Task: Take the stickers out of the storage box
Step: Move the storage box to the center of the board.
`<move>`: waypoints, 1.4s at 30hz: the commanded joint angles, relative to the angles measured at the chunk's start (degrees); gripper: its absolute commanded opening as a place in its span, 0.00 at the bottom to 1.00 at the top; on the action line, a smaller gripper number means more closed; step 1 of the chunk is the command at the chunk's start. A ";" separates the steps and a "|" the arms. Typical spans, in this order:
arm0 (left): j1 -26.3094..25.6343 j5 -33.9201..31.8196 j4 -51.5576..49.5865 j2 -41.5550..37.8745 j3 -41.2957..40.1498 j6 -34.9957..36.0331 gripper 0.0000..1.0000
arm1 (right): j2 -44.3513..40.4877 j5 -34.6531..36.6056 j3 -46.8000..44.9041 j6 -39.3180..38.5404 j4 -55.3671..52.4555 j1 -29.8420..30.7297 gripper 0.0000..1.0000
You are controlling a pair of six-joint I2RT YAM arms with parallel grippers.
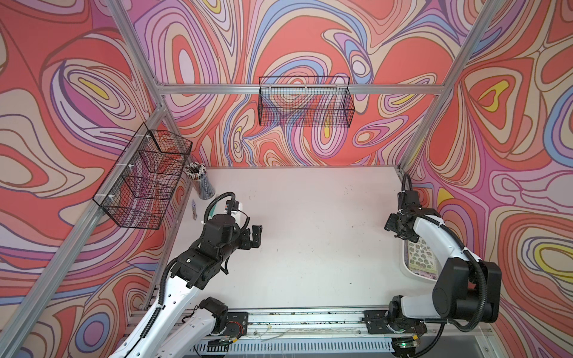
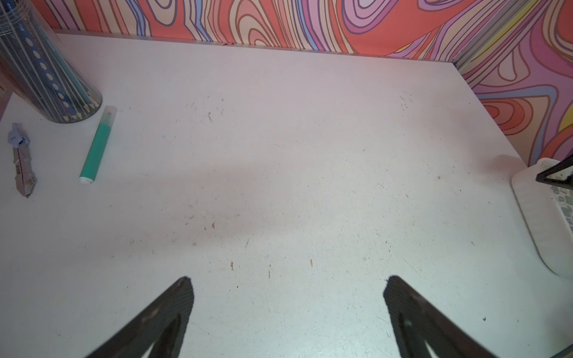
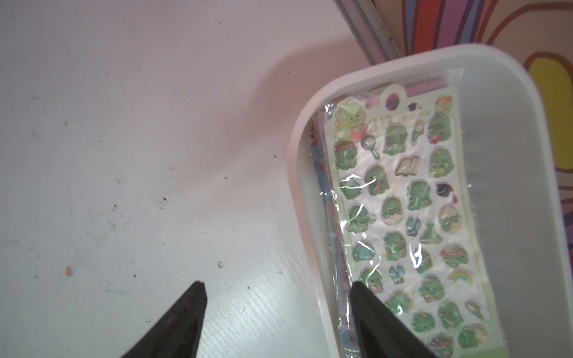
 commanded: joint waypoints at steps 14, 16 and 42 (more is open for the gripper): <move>-0.83 -2.20 -1.93 -0.51 -0.30 0.87 1.00 | 4.58 -4.35 -5.13 1.38 4.35 -0.23 0.40; -0.85 -2.33 -1.98 -0.33 -0.30 0.83 1.00 | 4.38 -4.85 -5.49 1.67 4.79 -0.23 0.33; -0.75 -5.14 -9.34 -1.87 2.97 -2.76 1.00 | 10.28 -9.38 0.53 18.19 14.43 29.47 0.07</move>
